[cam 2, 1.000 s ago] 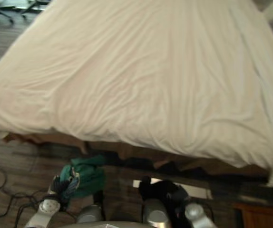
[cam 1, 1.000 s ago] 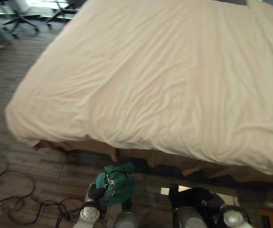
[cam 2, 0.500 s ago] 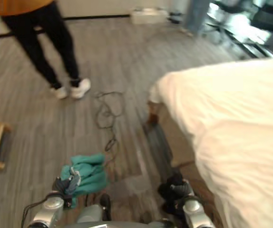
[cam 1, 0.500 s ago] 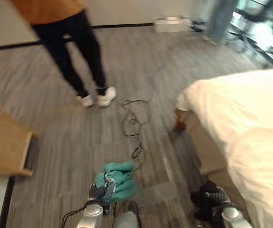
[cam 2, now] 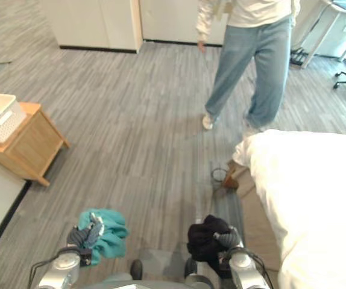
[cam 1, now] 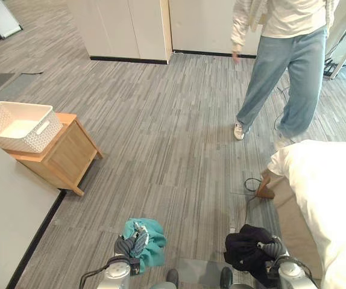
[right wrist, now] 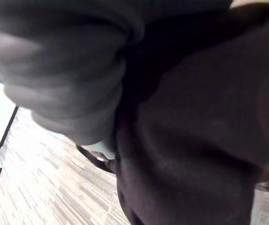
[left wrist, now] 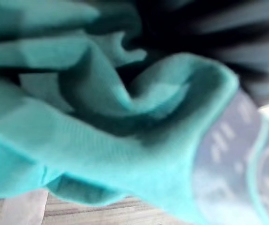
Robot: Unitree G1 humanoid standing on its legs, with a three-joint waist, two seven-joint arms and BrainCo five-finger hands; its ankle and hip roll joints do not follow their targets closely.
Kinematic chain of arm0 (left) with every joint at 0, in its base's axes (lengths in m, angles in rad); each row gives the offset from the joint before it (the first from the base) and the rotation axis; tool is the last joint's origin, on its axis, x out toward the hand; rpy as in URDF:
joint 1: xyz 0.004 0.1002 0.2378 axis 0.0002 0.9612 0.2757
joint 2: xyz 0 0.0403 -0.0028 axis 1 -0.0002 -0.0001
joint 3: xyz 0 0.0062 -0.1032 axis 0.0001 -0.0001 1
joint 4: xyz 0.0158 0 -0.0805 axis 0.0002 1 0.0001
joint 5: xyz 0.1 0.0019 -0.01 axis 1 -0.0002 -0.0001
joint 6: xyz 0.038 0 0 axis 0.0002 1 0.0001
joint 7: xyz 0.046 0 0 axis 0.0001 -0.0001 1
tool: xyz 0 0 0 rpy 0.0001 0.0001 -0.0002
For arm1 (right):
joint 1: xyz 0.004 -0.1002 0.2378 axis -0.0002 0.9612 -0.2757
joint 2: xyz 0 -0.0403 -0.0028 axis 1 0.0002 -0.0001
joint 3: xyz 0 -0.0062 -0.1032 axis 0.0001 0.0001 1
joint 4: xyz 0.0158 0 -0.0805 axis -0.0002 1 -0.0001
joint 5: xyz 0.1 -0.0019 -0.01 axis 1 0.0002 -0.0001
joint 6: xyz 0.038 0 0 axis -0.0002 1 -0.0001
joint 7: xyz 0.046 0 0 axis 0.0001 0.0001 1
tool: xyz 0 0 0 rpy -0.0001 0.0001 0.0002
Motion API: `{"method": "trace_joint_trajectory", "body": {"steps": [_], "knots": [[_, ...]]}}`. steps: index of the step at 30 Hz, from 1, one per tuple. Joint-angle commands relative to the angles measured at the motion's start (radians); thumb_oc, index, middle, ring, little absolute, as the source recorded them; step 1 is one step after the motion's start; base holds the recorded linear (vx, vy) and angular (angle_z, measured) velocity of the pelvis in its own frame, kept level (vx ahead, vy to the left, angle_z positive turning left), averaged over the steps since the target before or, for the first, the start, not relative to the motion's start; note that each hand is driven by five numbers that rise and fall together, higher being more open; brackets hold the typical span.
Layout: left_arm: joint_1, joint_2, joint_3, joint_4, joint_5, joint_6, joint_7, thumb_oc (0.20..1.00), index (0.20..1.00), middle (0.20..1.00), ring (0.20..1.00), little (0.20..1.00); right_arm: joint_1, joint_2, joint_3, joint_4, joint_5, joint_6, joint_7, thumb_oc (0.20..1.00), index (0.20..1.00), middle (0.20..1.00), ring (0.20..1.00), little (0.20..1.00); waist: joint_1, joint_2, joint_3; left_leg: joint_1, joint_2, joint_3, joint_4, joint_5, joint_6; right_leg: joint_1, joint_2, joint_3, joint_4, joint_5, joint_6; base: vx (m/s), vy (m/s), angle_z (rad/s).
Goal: Tidy up the quilt and then pick up the clothes from the bed and put them into the laundry hamper.
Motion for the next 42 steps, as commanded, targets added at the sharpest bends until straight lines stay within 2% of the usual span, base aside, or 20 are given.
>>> {"method": "trace_joint_trajectory", "body": {"steps": [1, 4, 5, 8, 13, 15, 16, 20, 22, 23, 26, 30, 31, 32, 33, 34, 36, 38, 41, 42], "knots": [[-0.097, -0.015, -0.011, -0.06, -0.054, -0.032, -0.001, 0.2, 0.2, 0.2, 0.2, 0.2, -0.051, -0.091, -0.033, -0.13, -0.005, -0.034, -0.016, 0.2, 0.2, 0.2, 0.2, 0.2, 0.032, 0.045, 0.12, -0.145, 0.066, 0.035, 0.417, -0.001, -0.061, 0.113, 0.018, -0.031, 0.055, -0.274, 0.015, 0.09, -0.172, 0.28], [-0.097, -0.024, -0.013, -0.063, -0.061, -0.03, 0.014, 0.2, 0.2, 0.2, 0.2, 0.2, -0.053, -0.108, -0.038, -0.146, -0.005, -0.022, -0.024, 0.2, 0.2, 0.2, 0.2, 0.2, 0.05, 0.027, 0.14, -0.259, 0.078, 0.099, 0.509, 0.01, -0.039, 0.158, 0.017, -0.059, 0.042, -0.313, 0.002, 0.3, -0.1, 0.32], [-0.091, -0.029, -0.007, -0.057, -0.055, -0.026, 0.015, 0.2, 0.2, 0.2, 0.2, 0.2, -0.059, -0.111, -0.032, -0.143, -0.009, -0.018, -0.026, 0.2, 0.2, 0.2, 0.2, 0.2, 0.07, 0.025, 0.127, -0.303, 0.05, 0.152, 0.397, -0.05, -0.016, 0.185, 0.015, -0.065, 0.023, -0.333, 0.016, 0.37, 0.035, -0.02], [-0.074, -0.033, 0.003, -0.05, -0.038, -0.023, 0.007, 0.2, 0.2, 0.2, 0.2, 0.2, -0.082, -0.114, -0.02, -0.137, -0.033, -0.017, -0.028, 0.2, 0.2, 0.2, 0.2, 0.2, 0.104, 0.022, 0.101, -0.341, 0.032, 0.254, 0.19, -0.009, -0.034, 0.244, 0.02, -0.078, 0.0, -0.381, 0.042, 0.45, 0.105, -0.24], [-0.061, -0.018, 0.032, -0.051, -0.04, -0.025, 0.006, 0.2, 0.2, 0.2, 0.2, 0.2, -0.114, -0.098, -0.005, -0.132, -0.061, -0.02, -0.02, 0.2, 0.2, 0.2, 0.2, 0.2, 0.145, -0.014, 0.075, -0.346, 0.018, 0.284, 0.115, 0.018, -0.004, 0.268, 0.017, -0.074, 0.039, -0.409, 0.061, 0.45, 0.111, -0.06], [-0.066, 0.006, 0.039, -0.04, -0.032, -0.013, -0.001, 0.2, 0.2, 0.2, 0.2, 0.2, -0.128, -0.072, -0.005, -0.109, -0.072, -0.029, -0.017, 0.2, 0.2, 0.2, 0.2, 0.2, 0.158, -0.073, 0.076, -0.303, -0.029, 0.261, 0.119, -0.018, 0.058, 0.177, -0.003, -0.05, 0.325, -0.298, 0.142, 0.64, 0.193, -0.16], [-0.078, 0.013, 0.043, -0.053, -0.035, -0.008, 0.006, 0.2, 0.2, 0.2, 0.2, 0.2, -0.142, -0.056, -0.001, -0.115, -0.066, -0.027, -0.009, 0.2, 0.2, 0.2, 0.2, 0.2, 0.136, -0.075, 0.105, -0.229, -0.03, 0.254, 0.105, -0.053, 0.086, 0.069, -0.033, -0.026, 0.57, -0.114, 0.205, 0.45, 0.167, 0.16], [-0.105, 0.032, 0.037, -0.082, -0.027, -0.015, 0.026, 0.2, 0.2, 0.2, 0.2, 0.2, -0.152, -0.058, -0.001, -0.153, -0.071, -0.037, -0.003, 0.2, 0.2, 0.2, 0.2, 0.2, 0.092, -0.023, 0.146, -0.078, -0.005, 0.214, 0.002, -0.062, 0.102, -0.135, -0.05, -0.038, 0.778, -0.076, 0.19, 0.5, 0.148, 0.31], [-0.135, 0.034, 0.024, -0.1, -0.024, -0.024, 0.032, 0.2, 0.2, 0.2, 0.2, 0.2, -0.147, -0.063, -0.003, -0.183, -0.065, -0.048, -0.004, 0.2, 0.2, 0.2, 0.2, 0.2, 0.052, -0.007, 0.166, -0.017, -0.004, 0.165, -0.023, -0.078, 0.09, -0.234, -0.022, -0.05, 0.689, -0.153, 0.147, 0.69, -0.032, 0.6], [-0.167, 0.036, 0.017, -0.109, -0.021, -0.034, 0.034, 0.2, 0.2, 0.2, 0.2, 0.2, -0.134, -0.074, -0.014, -0.207, -0.059, -0.053, -0.011, 0.2, 0.2, 0.2, 0.2, 0.2, 0.02, -0.013, 0.172, 0.036, -0.012, 0.115, -0.032, -0.121, 0.059, -0.237, -0.037, -0.05, 0.405, -0.205, 0.127, 0.65, -0.124, 0.76], [-0.2, 0.032, 0.015, -0.089, -0.014, -0.042, 0.043, 0.2, 0.2, 0.2, 0.2, 0.2, -0.12, -0.084, -0.025, -0.202, -0.058, -0.052, -0.026, 0.2, 0.2, 0.2, 0.2, 0.2, -0.018, -0.006, 0.166, 0.083, 0.006, 0.057, -0.035, -0.172, 0.023, -0.256, -0.055, 0.015, 0.097, -0.156, 0.141, 0.56, -0.146, 1.36], [-0.181, 0.011, 0.011, -0.05, 0.001, -0.048, 0.05, 0.2, 0.2, 0.2, 0.2, 0.2, -0.097, -0.083, -0.002, -0.209, -0.083, -0.043, -0.014, 0.2, 0.2, 0.2, 0.2, 0.2, -0.059, -0.013, 0.141, 0.225, 0.056, -0.006, -0.013, -0.259, -0.011, -0.295, -0.061, 0.129, 0.104, -0.091, 0.173, 0.86, -0.266, 1.04], [-0.164, 0.004, 0.017, -0.045, -0.005, -0.049, 0.05, 0.2, 0.2, 0.2, 0.2, 0.2, -0.092, -0.083, 0.005, -0.204, -0.081, -0.045, -0.004, 0.2, 0.2, 0.2, 0.2, 0.2, -0.067, 0.001, 0.129, 0.236, 0.093, -0.006, 0.057, -0.219, -0.03, -0.289, -0.035, 0.132, 0.153, -0.1, 0.162, 0.64, -0.349, 0.88], [-0.134, 0.004, 0.024, -0.04, -0.018, -0.042, 0.047, 0.2, 0.2, 0.2, 0.2, 0.2, -0.097, -0.094, 0.018, -0.189, -0.077, -0.05, 0.006, 0.2, 0.2, 0.2, 0.2, 0.2, -0.067, 0.015, 0.13, 0.145, 0.143, -0.009, 0.344, -0.078, -0.027, -0.242, -0.005, 0.119, 0.185, -0.126, 0.099, 0.63, -0.35, 0.77], [-0.134, 0.004, 0.024, -0.04, -0.018, -0.042, 0.047, 0.2, 0.2, 0.2, 0.2, 0.2, -0.098, -0.094, 0.018, -0.189, -0.076, -0.05, 0.006, 0.2, 0.2, 0.2, 0.2, 0.2, -0.07, 0.012, 0.127, 0.139, 0.141, -0.012, 0.346, -0.076, -0.027, -0.245, -0.007, 0.118, 0.183, -0.124, 0.099, 0.52, -0.413, 0.82], [-0.126, 0.007, 0.021, -0.048, -0.029, -0.038, 0.039, 0.2, 0.2, 0.2, 0.2, 0.2, -0.099, -0.102, 0.009, -0.197, -0.068, -0.05, 0.0, 0.2, 0.2, 0.2, 0.2, 0.2, -0.054, 0.005, 0.147, 0.016, 0.144, -0.042, 0.551, -0.006, -0.002, -0.207, -0.006, 0.101, 0.182, -0.136, 0.063, 0.29, -0.318, 0.56], [-0.116, 0.008, 0.014, -0.057, -0.036, -0.035, 0.034, 0.2, 0.2, 0.2, 0.2, 0.2, -0.117, -0.124, 0.002, -0.219, -0.046, -0.054, -0.015, 0.2, 0.2, 0.2, 0.2, 0.2, -0.017, -0.017, 0.192, -0.158, 0.109, -0.028, 0.796, -0.045, 0.046, -0.128, -0.006, 0.074, 0.163, -0.178, 0.015, 0.46, -0.37, 0.19], [-0.124, 0.008, 0.013, -0.047, -0.016, -0.033, 0.03, 0.2, 0.2, 0.2, 0.2, 0.2, -0.149, -0.134, 0.004, -0.214, -0.034, -0.055, -0.019, 0.2, 0.2, 0.2, 0.2, 0.2, 0.015, -0.018, 0.198, -0.242, 0.025, 0.027, 0.758, -0.141, 0.042, -0.047, -0.006, 0.055, 0.122, -0.219, 0.023, 0.56, -0.121, 0.06], [-0.128, 0.0, 0.01, -0.045, -0.015, -0.037, 0.028, 0.2, 0.2, 0.2, 0.2, 0.2, -0.148, -0.134, 0.001, -0.206, -0.036, -0.056, -0.014, 0.2, 0.2, 0.2, 0.2, 0.2, 0.036, -0.017, 0.175, -0.284, 0.011, 0.11, 0.596, -0.153, 0.039, 0.015, -0.018, 0.034, 0.084, -0.249, 0.039, 0.54, 0.034, 0.04], [-0.116, -0.017, 0.008, -0.038, -0.001, -0.036, 0.017, 0.2, 0.2, 0.2, 0.2, 0.2, -0.131, -0.134, -0.008, -0.197, -0.043, -0.059, -0.018, 0.2, 0.2, 0.2, 0.2, 0.2, 0.047, -0.005, 0.145, -0.282, 0.032, 0.235, 0.348, -0.118, 0.031, 0.1, -0.016, -0.016, 0.05, -0.285, 0.055, 0.72, 0.121, 0.2]]}}
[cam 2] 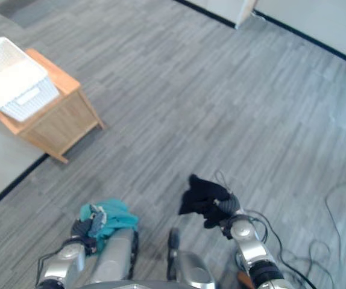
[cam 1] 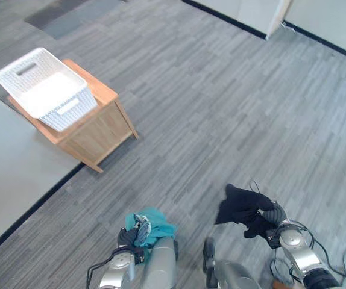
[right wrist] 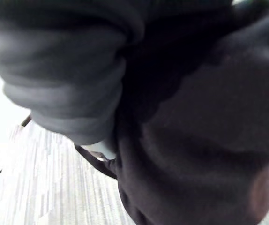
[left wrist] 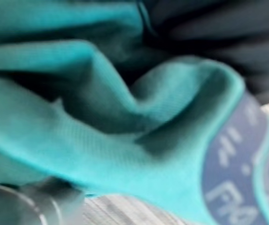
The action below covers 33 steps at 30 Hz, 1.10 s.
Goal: Tidy up the quilt and then pick up the clothes from the bed and put them into the laundry hamper.
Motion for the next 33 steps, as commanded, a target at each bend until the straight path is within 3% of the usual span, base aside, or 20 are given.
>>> {"method": "trace_joint_trajectory", "body": {"steps": [1, 3, 4, 5, 6, 8, 9, 11, 12, 13, 15, 17, 19, 22, 26, 28, 29, 31, 32, 33], "knots": [[-0.045, 0.019, -0.021, -0.033, 0.051, -0.042, -0.009, 0.2, 0.2, 0.2, 0.2, 0.2, 0.026, -0.039, -0.016, -0.068, 0.013, -0.053, -0.009, 0.2, 0.2, 0.2, 0.2, 0.2, 0.016, 0.043, -0.037, 0.077, 0.054, 0.181, -0.408, 0.154, -0.018, 0.105, -0.093, -0.102, -0.009, -0.195, 0.186, 0.93, 0.166, 0.37], [-0.031, 0.012, -0.013, -0.031, 0.059, -0.03, -0.003, 0.2, 0.2, 0.2, 0.2, 0.2, 0.025, -0.036, -0.016, -0.057, -0.02, -0.048, -0.023, 0.2, 0.2, 0.2, 0.2, 0.2, 0.02, 0.04, -0.062, 0.112, 0.069, 0.302, -0.57, 0.214, -0.028, 0.164, -0.093, -0.15, 0.026, -0.237, 0.201, 0.7, 0.15, 0.81], [-0.025, 0.011, -0.006, -0.036, 0.053, -0.034, -0.005, 0.2, 0.2, 0.2, 0.2, 0.2, 0.028, -0.028, -0.005, -0.054, -0.032, -0.046, -0.007, 0.2, 0.2, 0.2, 0.2, 0.2, 0.025, 0.032, -0.076, 0.141, 0.054, 0.302, -0.579, 0.204, -0.011, 0.166, -0.092, -0.147, 0.076, -0.24, 0.213, 0.67, 0.146, 0.53], [-0.021, 0.011, -0.009, -0.038, 0.05, -0.033, -0.007, 0.2, 0.2, 0.2, 0.2, 0.2, 0.031, -0.016, -0.001, -0.05, -0.039, -0.051, -0.007, 0.2, 0.2, 0.2, 0.2, 0.2, 0.027, 0.014, -0.083, 0.153, 0.024, 0.282, -0.568, 0.192, 0.017, 0.145, -0.105, -0.15, 0.178, -0.215, 0.235, 0.76, 0.226, 0.1], [-0.021, 0.007, -0.011, -0.036, 0.042, -0.029, 0.001, 0.2, 0.2, 0.2, 0.2, 0.2, 0.035, 0.003, 0.003, -0.045, -0.053, -0.043, -0.003, 0.2, 0.2, 0.2, 0.2, 0.2, 0.014, 0.003, -0.069, 0.214, -0.009, 0.268, -0.569, 0.153, 0.056, 0.076, -0.132, -0.152, 0.434, -0.086, 0.309, 0.53, 0.193, 0.08], [-0.026, 0.007, -0.01, -0.035, 0.034, -0.028, 0.009, 0.2, 0.2, 0.2, 0.2, 0.2, 0.032, 0.014, 0.008, -0.053, -0.052, -0.044, 0.001, 0.2, 0.2, 0.2, 0.2, 0.2, 0.006, -0.001, -0.062, 0.248, -0.024, 0.263, -0.584, 0.138, 0.077, 0.028, -0.16, -0.136, 0.559, -0.036, 0.325, 0.49, 0.157, 0.31], [-0.037, 0.015, -0.005, -0.034, 0.032, -0.027, 0.026, 0.2, 0.2, 0.2, 0.2, 0.2, 0.025, 0.023, 0.012, -0.061, -0.055, -0.048, 0.002, 0.2, 0.2, 0.2, 0.2, 0.2, -0.007, 0.036, -0.049, 0.337, -0.001, 0.232, -0.661, 0.153, 0.092, -0.106, -0.173, -0.128, 0.727, 0.031, 0.308, 0.47, 0.106, 0.52], [-0.045, 0.019, -0.007, -0.033, 0.035, -0.028, 0.027, 0.2, 0.2, 0.2, 0.2, 0.2, 0.026, 0.024, 0.009, -0.062, -0.052, -0.05, 0.0, 0.2, 0.2, 0.2, 0.2, 0.2, -0.014, 0.045, -0.042, 0.37, 0.002, 0.213, -0.686, 0.154, 0.088, -0.148, -0.185, -0.135, 0.739, 0.007, 0.295, 0.53, 0.013, 0.64], [-0.061, 0.022, -0.014, -0.037, 0.041, -0.035, 0.029, 0.2, 0.2, 0.2, 0.2, 0.2, 0.036, 0.022, 0.0, -0.078, -0.039, -0.056, -0.003, 0.2, 0.2, 0.2, 0.2, 0.2, -0.033, 0.056, -0.037, 0.419, 0.002, 0.155, -0.702, 0.141, 0.065, -0.208, -0.181, -0.156, 0.608, -0.053, 0.261, 0.58, -0.053, 0.76], [-0.061, 0.022, -0.014, -0.037, 0.041, -0.035, 0.029, 0.2, 0.2, 0.2, 0.2, 0.2, 0.036, 0.021, 0.0, -0.078, -0.039, -0.056, -0.003, 0.2, 0.2, 0.2, 0.2, 0.2, -0.036, 0.059, -0.038, 0.417, 0.006, 0.152, -0.703, 0.143, 0.063, -0.205, -0.177, -0.161, 0.601, -0.049, 0.259, 0.62, -0.123, 1.35], [-0.076, 0.023, -0.022, -0.029, 0.058, -0.043, 0.03, 0.2, 0.2, 0.2, 0.2, 0.2, 0.048, 0.015, -0.01, -0.081, -0.029, -0.06, -0.011, 0.2, 0.2, 0.2, 0.2, 0.2, -0.059, 0.056, -0.04, 0.46, 0.003, 0.094, -0.705, 0.112, 0.025, -0.218, -0.181, -0.143, 0.317, -0.082, 0.248, 0.52, -0.193, 1.43], [-0.095, 0.016, -0.023, 0.001, 0.079, -0.045, 0.036, 0.2, 0.2, 0.2, 0.2, 0.2, 0.061, 0.013, -0.022, -0.076, -0.026, -0.057, -0.027, 0.2, 0.2, 0.2, 0.2, 0.2, -0.085, 0.056, -0.045, 0.494, 0.023, 0.037, -0.705, 0.074, -0.011, -0.237, -0.192, -0.061, 0.076, -0.032, 0.268, 0.65, -0.262, 1.45], [-0.099, 0.012, -0.02, 0.02, 0.089, -0.05, 0.034, 0.2, 0.2, 0.2, 0.2, 0.2, 0.069, 0.015, -0.022, -0.077, -0.032, -0.05, -0.018, 0.2, 0.2, 0.2, 0.2, 0.2, -0.103, 0.059, -0.052, 0.533, 0.048, -0.002, -0.705, 0.051, -0.033, -0.277, -0.222, 0.02, 0.008, 0.017, 0.298, 0.65, -0.265, 1.6], [-0.071, 0.012, -0.022, 0.028, 0.098, -0.058, 0.031, 0.2, 0.2, 0.2, 0.2, 0.2, 0.072, 0.009, -0.002, -0.063, -0.053, -0.051, -0.001, 0.2, 0.2, 0.2, 0.2, 0.2, -0.102, 0.053, -0.063, 0.597, 0.082, -0.061, -0.673, 0.01, -0.053, -0.261, -0.22, 0.038, 0.047, 0.025, 0.305, 0.63, -0.339, 1.13], [-0.047, -0.009, -0.007, 0.029, 0.014, -0.072, 0.04, 0.2, 0.2, 0.2, 0.2, 0.2, 0.026, -0.043, 0.048, -0.06, -0.059, -0.067, 0.019, 0.2, 0.2, 0.2, 0.2, 0.2, -0.072, 0.053, -0.037, 0.404, 0.153, -0.121, -0.24, 0.19, -0.05, -0.18, -0.163, -0.003, 0.087, -0.019, 0.22, 0.35, -0.373, 0.5], [-0.051, -0.013, -0.015, 0.014, 0.008, -0.067, 0.041, 0.2, 0.2, 0.2, 0.2, 0.2, 0.013, -0.068, 0.053, -0.076, -0.062, -0.069, 0.017, 0.2, 0.2, 0.2, 0.2, 0.2, -0.052, 0.028, -0.015, 0.284, 0.174, -0.071, -0.088, 0.202, -0.018, -0.104, -0.162, -0.064, 0.067, -0.065, 0.178, 0.34, -0.426, 0.11], [-0.048, -0.017, -0.017, 0.001, 0.01, -0.07, 0.037, 0.2, 0.2, 0.2, 0.2, 0.2, 0.009, -0.088, 0.053, -0.081, -0.064, -0.068, 0.025, 0.2, 0.2, 0.2, 0.2, 0.2, -0.031, 0.02, -0.016, 0.239, 0.173, 0.029, -0.166, 0.165, -0.02, -0.038, -0.166, -0.137, 0.04, -0.094, 0.175, 0.33, -0.292, 0.76], [-0.04, -0.023, -0.02, 0.0, 0.013, -0.069, 0.027, 0.2, 0.2, 0.2, 0.2, 0.2, 0.008, -0.094, 0.056, -0.085, -0.064, -0.07, 0.036, 0.2, 0.2, 0.2, 0.2, 0.2, -0.022, 0.015, -0.022, 0.217, 0.152, 0.078, -0.207, 0.137, -0.017, -0.007, -0.168, -0.171, 0.025, -0.107, 0.178, 0.34, -0.2, 1.22], [-0.021, -0.031, -0.022, -0.001, 0.029, -0.065, 0.01, 0.2, 0.2, 0.2, 0.2, 0.2, 0.018, -0.104, 0.048, -0.094, -0.072, -0.078, 0.048, 0.2, 0.2, 0.2, 0.2, 0.2, -0.004, 0.015, -0.042, 0.181, 0.118, 0.184, -0.275, 0.099, -0.034, 0.044, -0.156, -0.231, 0.018, -0.146, 0.188, 0.35, -0.18, 1.02], [-0.019, -0.031, -0.022, -0.002, 0.029, -0.065, 0.01, 0.2, 0.2, 0.2, 0.2, 0.2, 0.019, -0.104, 0.048, -0.094, -0.072, -0.079, 0.048, 0.2, 0.2, 0.2, 0.2, 0.2, -0.005, 0.014, -0.043, 0.182, 0.116, 0.183, -0.276, 0.098, -0.033, 0.045, -0.157, -0.233, 0.018, -0.148, 0.189, 0.33, -0.164, 1.22]]}}
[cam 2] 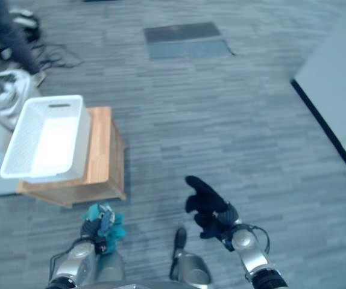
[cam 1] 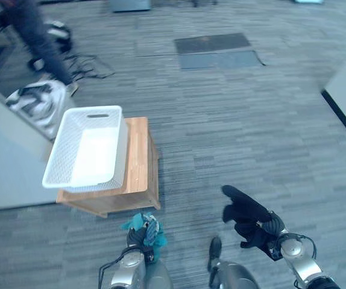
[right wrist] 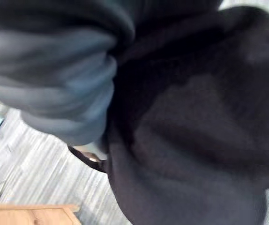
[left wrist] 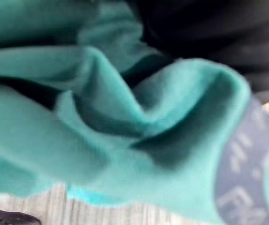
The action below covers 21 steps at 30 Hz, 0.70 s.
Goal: Tidy up the quilt and then pick up the clothes from the bed and put them into the laundry hamper.
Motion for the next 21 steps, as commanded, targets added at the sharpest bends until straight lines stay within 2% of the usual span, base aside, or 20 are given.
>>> {"method": "trace_joint_trajectory", "body": {"steps": [1, 2, 4, 5, 6, 7, 8, 9, 10, 11, 12, 13, 14, 15, 16, 17, 18, 19, 20, 21], "knots": [[-0.029, 0.045, -0.016, -0.03, 0.022, -0.033, -0.015, 0.2, 0.2, 0.2, 0.2, 0.2, -0.026, -0.036, -0.025, -0.093, -0.015, -0.071, 0.018, 0.2, 0.2, 0.2, 0.2, 0.2, 0.021, 0.024, -0.01, 0.059, -0.043, 0.131, -0.17, 0.035, 0.023, 0.098, -0.085, -0.031, 0.077, -0.242, 0.151, 0.18, -0.094, 1.06], [-0.028, 0.042, -0.015, -0.028, 0.034, -0.025, -0.023, 0.2, 0.2, 0.2, 0.2, 0.2, -0.018, -0.032, -0.04, -0.101, -0.016, -0.074, 0.019, 0.2, 0.2, 0.2, 0.2, 0.2, 0.012, 0.027, -0.025, 0.073, -0.027, 0.25, -0.221, 0.047, 0.02, 0.116, -0.074, -0.083, 0.091, -0.254, 0.158, 0.27, -0.126, 1.09], [-0.019, 0.044, -0.011, -0.036, 0.043, -0.016, -0.032, 0.2, 0.2, 0.2, 0.2, 0.2, -0.007, -0.028, -0.052, -0.107, -0.027, -0.068, 0.012, 0.2, 0.2, 0.2, 0.2, 0.2, 0.017, 0.019, -0.037, 0.077, -0.007, 0.345, -0.235, 0.075, 0.023, 0.14, -0.076, -0.163, 0.137, -0.264, 0.165, 0.34, -0.062, 1.02], [0.003, 0.053, -0.004, -0.04, 0.033, -0.012, -0.033, 0.2, 0.2, 0.2, 0.2, 0.2, -0.003, -0.01, -0.049, -0.12, -0.034, -0.068, 0.014, 0.2, 0.2, 0.2, 0.2, 0.2, 0.025, 0.023, -0.052, 0.122, -0.048, 0.304, -0.309, 0.056, 0.05, 0.138, -0.077, -0.206, 0.223, -0.273, 0.162, 0.3, 0.023, 1.2], [0.004, 0.054, -0.005, -0.041, 0.032, -0.012, -0.032, 0.2, 0.2, 0.2, 0.2, 0.2, -0.002, -0.009, -0.049, -0.119, -0.035, -0.068, 0.014, 0.2, 0.2, 0.2, 0.2, 0.2, 0.02, 0.021, -0.052, 0.125, -0.054, 0.299, -0.315, 0.056, 0.053, 0.138, -0.083, -0.21, 0.231, -0.277, 0.165, 0.43, 0.133, 1.51], [0.015, 0.059, 0.006, -0.025, 0.037, -0.002, -0.039, 0.2, 0.2, 0.2, 0.2, 0.2, 0.001, 0.009, -0.061, -0.104, -0.04, -0.067, 0.014, 0.2, 0.2, 0.2, 0.2, 0.2, 0.025, 0.013, -0.059, 0.172, -0.098, 0.263, -0.373, 0.032, 0.08, 0.113, -0.12, -0.229, 0.388, -0.23, 0.214, 0.23, 0.113, 1.28], [0.015, 0.06, 0.006, -0.025, 0.037, -0.002, -0.039, 0.2, 0.2, 0.2, 0.2, 0.2, 0.0, 0.01, -0.062, -0.103, -0.04, -0.067, 0.013, 0.2, 0.2, 0.2, 0.2, 0.2, 0.022, 0.011, -0.058, 0.174, -0.106, 0.26, -0.379, 0.032, 0.084, 0.11, -0.129, -0.231, 0.399, -0.233, 0.22, 0.45, 0.159, 1.54], [0.022, 0.076, 0.01, -0.027, 0.045, 0.001, -0.038, 0.2, 0.2, 0.2, 0.2, 0.2, 0.005, 0.028, -0.071, -0.114, -0.041, -0.064, 0.015, 0.2, 0.2, 0.2, 0.2, 0.2, 0.011, 0.005, -0.051, 0.225, -0.144, 0.219, -0.412, 0.0, 0.115, 0.07, -0.178, -0.2, 0.556, -0.134, 0.271, 0.22, 0.09, 1.25], [0.023, 0.076, 0.011, -0.027, 0.045, 0.001, -0.038, 0.2, 0.2, 0.2, 0.2, 0.2, 0.005, 0.029, -0.07, -0.114, -0.042, -0.063, 0.015, 0.2, 0.2, 0.2, 0.2, 0.2, 0.01, 0.002, -0.05, 0.227, -0.149, 0.219, -0.416, 0.0, 0.118, 0.067, -0.183, -0.198, 0.564, -0.135, 0.273, 0.38, 0.057, 1.57], [0.023, 0.095, 0.018, -0.036, 0.057, 0.002, -0.026, 0.2, 0.2, 0.2, 0.2, 0.2, 0.002, 0.032, -0.075, -0.119, -0.053, -0.062, 0.015, 0.2, 0.2, 0.2, 0.2, 0.2, -0.003, 0.01, -0.034, 0.267, -0.145, 0.183, -0.442, -0.007, 0.127, -0.019, -0.189, -0.121, 0.708, -0.093, 0.286, 0.15, 0.003, 1.52], [0.022, 0.095, 0.019, -0.036, 0.057, 0.002, -0.026, 0.2, 0.2, 0.2, 0.2, 0.2, 0.001, 0.032, -0.075, -0.118, -0.053, -0.063, 0.015, 0.2, 0.2, 0.2, 0.2, 0.2, -0.002, 0.008, -0.035, 0.266, -0.147, 0.184, -0.443, -0.007, 0.128, -0.024, -0.192, -0.118, 0.713, -0.095, 0.286, 0.26, -0.037, 1.79], [0.021, 0.104, 0.019, -0.041, 0.059, -0.001, -0.024, 0.2, 0.2, 0.2, 0.2, 0.2, 0.0, 0.029, -0.083, -0.116, -0.052, -0.062, 0.009, 0.2, 0.2, 0.2, 0.2, 0.2, -0.007, 0.012, -0.029, 0.279, -0.144, 0.15, -0.452, -0.01, 0.127, -0.061, -0.187, -0.07, 0.72, -0.11, 0.286, 0.22, -0.063, 1.52], [0.021, 0.107, 0.02, -0.047, 0.056, -0.002, -0.021, 0.2, 0.2, 0.2, 0.2, 0.2, -0.001, 0.023, -0.091, -0.123, -0.052, -0.061, 0.005, 0.2, 0.2, 0.2, 0.2, 0.2, -0.014, 0.015, -0.027, 0.29, -0.144, 0.115, -0.462, -0.008, 0.119, -0.081, -0.173, -0.029, 0.679, -0.141, 0.276, 0.28, -0.142, 1.36], [0.021, 0.11, 0.022, -0.052, 0.054, -0.004, -0.019, 0.2, 0.2, 0.2, 0.2, 0.2, 0.002, 0.015, -0.102, -0.131, -0.048, -0.06, 0.002, 0.2, 0.2, 0.2, 0.2, 0.2, -0.022, 0.022, -0.022, 0.288, -0.135, 0.093, -0.469, 0.017, 0.111, -0.103, -0.146, 0.001, 0.619, -0.155, 0.251, 0.37, -0.287, 1.29], [0.024, 0.117, 0.025, -0.052, 0.056, -0.01, -0.025, 0.2, 0.2, 0.2, 0.2, 0.2, 0.013, -0.004, -0.127, -0.156, -0.036, -0.06, -0.01, 0.2, 0.2, 0.2, 0.2, 0.2, -0.035, 0.028, -0.017, 0.294, -0.133, 0.022, -0.476, 0.016, 0.092, -0.122, -0.133, 0.076, 0.469, -0.188, 0.228, 0.26, -0.251, 1.07], [0.024, 0.116, 0.025, -0.052, 0.056, -0.01, -0.025, 0.2, 0.2, 0.2, 0.2, 0.2, 0.014, -0.004, -0.127, -0.156, -0.036, -0.06, -0.01, 0.2, 0.2, 0.2, 0.2, 0.2, -0.037, 0.029, -0.017, 0.295, -0.132, 0.02, -0.475, 0.015, 0.092, -0.119, -0.132, 0.073, 0.466, -0.188, 0.228, 0.34, -0.289, 1.28], [0.025, 0.121, 0.029, -0.048, 0.058, -0.017, -0.024, 0.2, 0.2, 0.2, 0.2, 0.2, 0.018, -0.012, -0.144, -0.18, -0.019, -0.064, -0.014, 0.2, 0.2, 0.2, 0.2, 0.2, -0.048, 0.033, -0.021, 0.294, -0.127, -0.023, -0.478, 0.013, 0.079, -0.127, -0.129, 0.146, 0.332, -0.187, 0.211, 0.44, -0.325, 1.54], [0.015, 0.12, 0.026, -0.031, 0.08, -0.025, -0.031, 0.2, 0.2, 0.2, 0.2, 0.2, 0.02, -0.025, -0.169, -0.217, -0.014, -0.071, -0.021, 0.2, 0.2, 0.2, 0.2, 0.2, -0.082, 0.034, -0.023, 0.312, -0.138, -0.135, -0.485, 0.002, 0.063, -0.152, -0.106, 0.372, 0.17, -0.156, 0.215, 0.44, -0.324, 1.64], [0.014, 0.12, 0.026, -0.03, 0.08, -0.025, -0.031, 0.2, 0.2, 0.2, 0.2, 0.2, 0.019, -0.025, -0.169, -0.218, -0.014, -0.071, -0.02, 0.2, 0.2, 0.2, 0.2, 0.2, -0.082, 0.034, -0.024, 0.309, -0.138, -0.135, -0.485, 0.004, 0.063, -0.153, -0.106, 0.372, 0.166, -0.152, 0.215, 0.43, -0.324, 1.79], [-0.003, 0.128, 0.024, -0.017, 0.089, -0.028, -0.033, 0.2, 0.2, 0.2, 0.2, 0.2, 0.018, -0.033, -0.185, -0.238, -0.009, -0.077, -0.027, 0.2, 0.2, 0.2, 0.2, 0.2, -0.093, 0.032, -0.017, 0.318, -0.136, -0.18, -0.489, -0.004, 0.052, -0.166, -0.098, 0.468, 0.129, -0.135, 0.232, 0.3, -0.375, 1.82]]}}
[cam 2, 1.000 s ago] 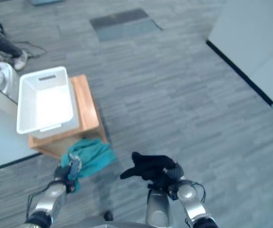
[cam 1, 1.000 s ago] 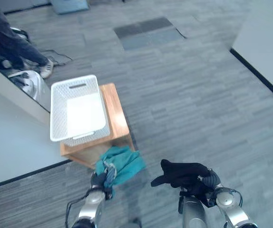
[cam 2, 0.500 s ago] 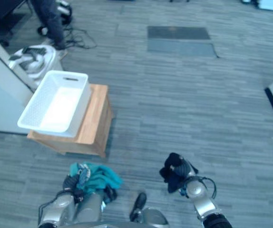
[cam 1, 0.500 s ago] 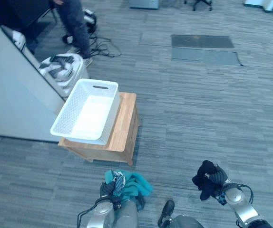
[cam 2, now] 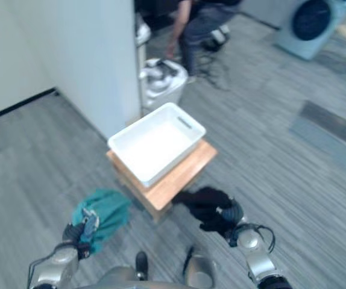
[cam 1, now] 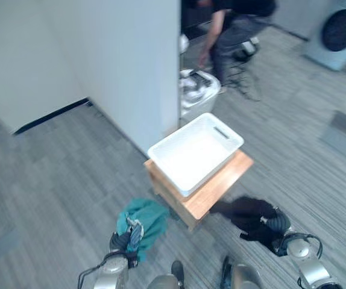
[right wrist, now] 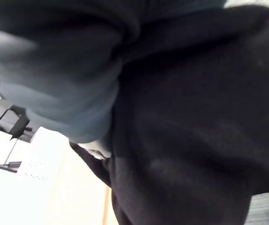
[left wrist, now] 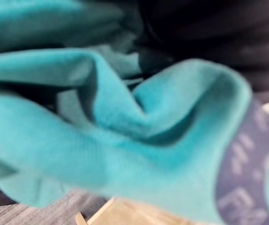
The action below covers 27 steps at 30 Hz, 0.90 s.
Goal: Tidy up the quilt and then pick up the clothes from the bed and put them into the laundry hamper.
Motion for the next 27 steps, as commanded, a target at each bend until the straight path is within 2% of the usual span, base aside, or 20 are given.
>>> {"method": "trace_joint_trajectory", "body": {"steps": [1, 2, 3, 5, 7, 8, 9, 10, 11, 12, 13, 14, 15, 16, 17, 19, 22, 27], "knots": [[-0.032, 0.064, -0.043, -0.031, 0.088, -0.057, 0.007, 0.2, 0.2, 0.2, 0.2, 0.2, -0.061, -0.069, -0.102, -0.146, 0.015, -0.074, -0.055, 0.2, 0.2, 0.2, 0.2, 0.2, -0.033, -0.04, 0.023, 0.074, 0.087, 0.014, -0.058, -0.047, -0.123, -0.003, -0.035, 0.102, -0.023, 0.144, 0.051, 0.31, -0.376, 2.03], [-0.032, 0.063, -0.044, -0.031, 0.088, -0.057, 0.007, 0.2, 0.2, 0.2, 0.2, 0.2, -0.061, -0.069, -0.102, -0.146, 0.015, -0.074, -0.055, 0.2, 0.2, 0.2, 0.2, 0.2, -0.037, -0.038, 0.024, 0.075, 0.089, 0.009, -0.06, -0.047, -0.124, -0.001, -0.035, 0.097, -0.02, 0.141, 0.05, 0.3, -0.422, 2.03], [-0.028, 0.073, -0.035, -0.026, 0.092, -0.068, 0.011, 0.2, 0.2, 0.2, 0.2, 0.2, -0.075, -0.085, -0.115, -0.164, 0.007, -0.081, -0.066, 0.2, 0.2, 0.2, 0.2, 0.2, -0.04, -0.043, 0.024, 0.095, 0.108, -0.016, -0.063, -0.05, -0.138, -0.025, -0.034, 0.098, 0.021, 0.165, 0.062, 0.17, -0.257, 1.85], [-0.021, 0.079, -0.03, -0.017, 0.075, -0.071, 0.004, 0.2, 0.2, 0.2, 0.2, 0.2, -0.111, -0.114, -0.123, -0.219, -0.001, -0.095, -0.07, 0.2, 0.2, 0.2, 0.2, 0.2, -0.033, -0.055, 0.015, 0.081, 0.118, -0.043, -0.04, -0.047, -0.153, 0.022, -0.053, 0.032, -0.005, 0.137, 0.049, 0.24, -0.407, 1.2], [0.01, 0.07, -0.008, 0.0, 0.049, -0.075, 0.011, 0.2, 0.2, 0.2, 0.2, 0.2, -0.161, -0.155, -0.137, -0.243, -0.003, -0.108, -0.075, 0.2, 0.2, 0.2, 0.2, 0.2, -0.028, -0.049, -0.004, 0.08, 0.157, -0.068, -0.044, -0.029, -0.178, 0.058, -0.04, 0.0, -0.039, 0.141, 0.043, 0.24, -0.415, 1.07], [0.031, 0.06, 0.004, 0.001, 0.029, -0.084, 0.015, 0.2, 0.2, 0.2, 0.2, 0.2, -0.186, -0.181, -0.137, -0.266, -0.001, -0.117, -0.075, 0.2, 0.2, 0.2, 0.2, 0.2, -0.025, -0.043, -0.014, 0.076, 0.175, -0.063, -0.046, -0.018, -0.189, 0.086, -0.032, -0.024, -0.07, 0.145, 0.038, 0.25, -0.379, 1.29], [0.063, 0.046, 0.013, 0.014, 0.004, -0.081, 0.006, 0.2, 0.2, 0.2, 0.2, 0.2, -0.241, -0.24, -0.141, -0.308, -0.009, -0.127, -0.071, 0.2, 0.2, 0.2, 0.2, 0.2, -0.016, -0.032, -0.028, 0.061, 0.204, -0.03, -0.032, 0.008, -0.211, 0.141, -0.022, -0.073, -0.113, 0.135, 0.023, 0.2, -0.288, 0.74], [0.063, 0.045, 0.013, 0.013, 0.004, -0.081, 0.006, 0.2, 0.2, 0.2, 0.2, 0.2, -0.241, -0.24, -0.141, -0.308, -0.009, -0.127, -0.071, 0.2, 0.2, 0.2, 0.2, 0.2, -0.018, -0.03, -0.027, 0.061, 0.205, -0.032, -0.032, 0.008, -0.212, 0.145, -0.021, -0.076, -0.116, 0.135, 0.022, 0.17, -0.276, 0.59], [0.067, 0.036, 0.009, 0.021, -0.003, -0.078, 0.01, 0.2, 0.2, 0.2, 0.2, 0.2, -0.296, -0.292, -0.136, -0.334, -0.011, -0.13, -0.077, 0.2, 0.2, 0.2, 0.2, 0.2, -0.018, -0.024, -0.025, 0.03, 0.221, 0.043, 0.006, 0.073, -0.217, 0.19, -0.02, -0.118, -0.135, 0.121, 0.011, 0.05, -0.106, 0.55], [0.066, 0.035, 0.009, 0.021, -0.003, -0.078, 0.01, 0.2, 0.2, 0.2, 0.2, 0.2, -0.299, -0.293, -0.134, -0.333, -0.01, -0.13, -0.078, 0.2, 0.2, 0.2, 0.2, 0.2, -0.02, -0.023, -0.023, 0.03, 0.221, 0.041, 0.008, 0.073, -0.217, 0.192, -0.02, -0.119, -0.135, 0.121, 0.011, 0.05, -0.172, 0.6], [0.065, 0.031, 0.004, 0.026, -0.006, -0.076, 0.011, 0.2, 0.2, 0.2, 0.2, 0.2, -0.325, -0.312, -0.126, -0.34, -0.008, -0.129, -0.08, 0.2, 0.2, 0.2, 0.2, 0.2, -0.024, -0.026, -0.019, 0.017, 0.226, 0.105, 0.031, 0.085, -0.209, 0.205, -0.021, -0.143, -0.135, 0.113, 0.004, 0.02, -0.142, 0.71], [0.07, 0.03, 0.004, 0.026, -0.01, -0.071, 0.002, 0.2, 0.2, 0.2, 0.2, 0.2, -0.367, -0.334, -0.111, -0.346, -0.002, -0.122, -0.081, 0.2, 0.2, 0.2, 0.2, 0.2, -0.024, -0.031, -0.015, 0.008, 0.195, 0.14, 0.055, 0.052, -0.191, 0.215, -0.017, -0.155, -0.135, 0.107, -0.006, 0.02, -0.185, 0.58], [0.071, 0.035, 0.003, 0.029, -0.001, -0.065, 0.006, 0.2, 0.2, 0.2, 0.2, 0.2, -0.391, -0.336, -0.101, -0.35, 0.007, -0.122, -0.084, 0.2, 0.2, 0.2, 0.2, 0.2, -0.018, -0.034, -0.01, 0.001, 0.159, 0.144, 0.066, 0.021, -0.18, 0.22, -0.011, -0.156, -0.135, 0.104, -0.01, 0.02, -0.207, 0.5], [0.077, 0.026, -0.01, 0.036, 0.01, -0.068, -0.002, 0.2, 0.2, 0.2, 0.2, 0.2, -0.402, -0.367, -0.113, -0.34, -0.003, -0.119, -0.081, 0.2, 0.2, 0.2, 0.2, 0.2, -0.029, -0.034, -0.022, -0.003, 0.151, 0.247, 0.036, 0.01, -0.168, 0.223, -0.005, -0.194, -0.135, 0.1, -0.008, 0.02, -0.122, 0.26], [0.081, 0.03, -0.02, 0.025, 0.003, -0.067, -0.008, 0.2, 0.2, 0.2, 0.2, 0.2, -0.437, -0.391, -0.1, -0.333, 0.001, -0.112, -0.084, 0.2, 0.2, 0.2, 0.2, 0.2, -0.032, -0.029, -0.026, 0.007, 0.152, 0.277, 0.018, 0.022, -0.171, 0.225, 0.001, -0.206, -0.135, 0.101, -0.01, 0.02, -0.077, 0.65], [0.086, 0.031, -0.017, 0.027, 0.001, -0.064, -0.007, 0.2, 0.2, 0.2, 0.2, 0.2, -0.471, -0.386, -0.073, -0.322, 0.003, -0.104, -0.086, 0.2, 0.2, 0.2, 0.2, 0.2, -0.027, -0.025, -0.026, 0.019, 0.144, 0.267, -0.006, 0.024, -0.169, 0.221, 0.009, -0.202, -0.134, 0.102, -0.012, 0.05, 0.003, 0.76], [0.08, 0.032, -0.026, 0.031, 0.002, -0.064, -0.011, 0.2, 0.2, 0.2, 0.2, 0.2, -0.474, -0.398, -0.078, -0.292, -0.001, -0.097, -0.082, 0.2, 0.2, 0.2, 0.2, 0.2, -0.029, -0.025, -0.03, 0.028, 0.154, 0.277, -0.036, 0.05, -0.182, 0.222, 0.012, -0.23, -0.131, 0.1, -0.013, 0.04, -0.023, -0.01], [0.089, 0.035, -0.023, -0.005, -0.006, -0.066, -0.016, 0.2, 0.2, 0.2, 0.2, 0.2, -0.482, -0.36, -0.033, -0.252, -0.012, -0.079, -0.059, 0.2, 0.2, 0.2, 0.2, 0.2, -0.019, -0.016, -0.029, 0.038, 0.156, 0.268, -0.083, 0.072, -0.189, 0.218, 0.016, -0.251, -0.135, 0.101, -0.01, 0.06, -0.006, 0.08]]}}
